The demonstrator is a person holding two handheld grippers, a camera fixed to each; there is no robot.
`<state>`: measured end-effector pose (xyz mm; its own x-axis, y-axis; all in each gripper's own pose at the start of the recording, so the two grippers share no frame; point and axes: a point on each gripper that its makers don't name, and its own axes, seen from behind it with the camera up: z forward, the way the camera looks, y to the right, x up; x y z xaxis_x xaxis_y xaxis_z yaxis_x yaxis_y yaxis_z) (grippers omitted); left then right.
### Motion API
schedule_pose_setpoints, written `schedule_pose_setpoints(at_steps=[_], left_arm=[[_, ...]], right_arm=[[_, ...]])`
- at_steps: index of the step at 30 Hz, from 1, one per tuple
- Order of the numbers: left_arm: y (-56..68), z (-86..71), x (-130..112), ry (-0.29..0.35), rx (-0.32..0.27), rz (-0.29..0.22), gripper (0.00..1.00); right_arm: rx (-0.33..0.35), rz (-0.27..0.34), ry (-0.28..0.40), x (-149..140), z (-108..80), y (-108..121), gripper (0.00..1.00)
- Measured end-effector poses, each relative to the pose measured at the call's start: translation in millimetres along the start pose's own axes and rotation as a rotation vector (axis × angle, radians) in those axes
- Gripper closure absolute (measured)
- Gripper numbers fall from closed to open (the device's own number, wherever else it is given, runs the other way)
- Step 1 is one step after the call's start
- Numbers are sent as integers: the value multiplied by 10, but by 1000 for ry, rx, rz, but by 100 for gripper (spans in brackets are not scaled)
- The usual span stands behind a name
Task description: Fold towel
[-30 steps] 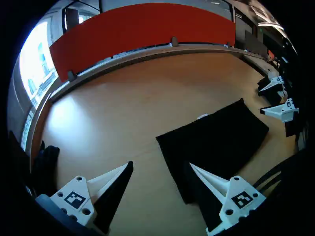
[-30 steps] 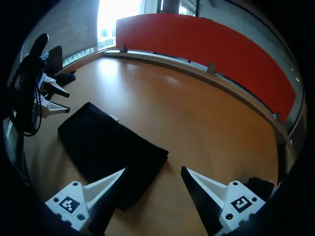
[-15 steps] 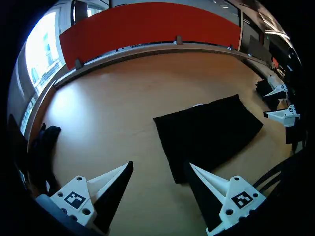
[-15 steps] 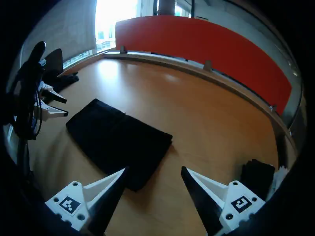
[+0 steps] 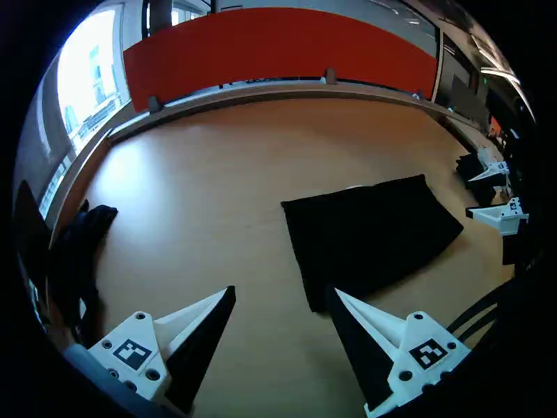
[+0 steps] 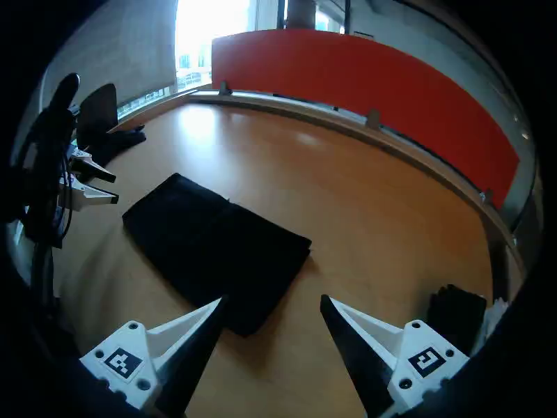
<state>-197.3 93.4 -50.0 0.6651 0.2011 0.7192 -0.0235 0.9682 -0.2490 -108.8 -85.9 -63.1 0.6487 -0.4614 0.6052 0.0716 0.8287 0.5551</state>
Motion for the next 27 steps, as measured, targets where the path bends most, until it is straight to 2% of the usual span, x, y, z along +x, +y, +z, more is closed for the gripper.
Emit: schedule_pose_setpoints(at_steps=[8,15,21,27], left_arm=[[-98,-155,-105,2,28,-70,5],[-165,-243,-161,-1,42,-91,5],[-204,-288,-190,-4,50,-87,5],[-222,-320,-198,-5,53,-83,5]], right_arm=[[40,-44,-15,-60,34,-38,0],[77,-84,-36,-131,55,-71,4],[113,-121,-76,-266,76,-105,18],[150,-149,-109,-376,89,-152,37]])
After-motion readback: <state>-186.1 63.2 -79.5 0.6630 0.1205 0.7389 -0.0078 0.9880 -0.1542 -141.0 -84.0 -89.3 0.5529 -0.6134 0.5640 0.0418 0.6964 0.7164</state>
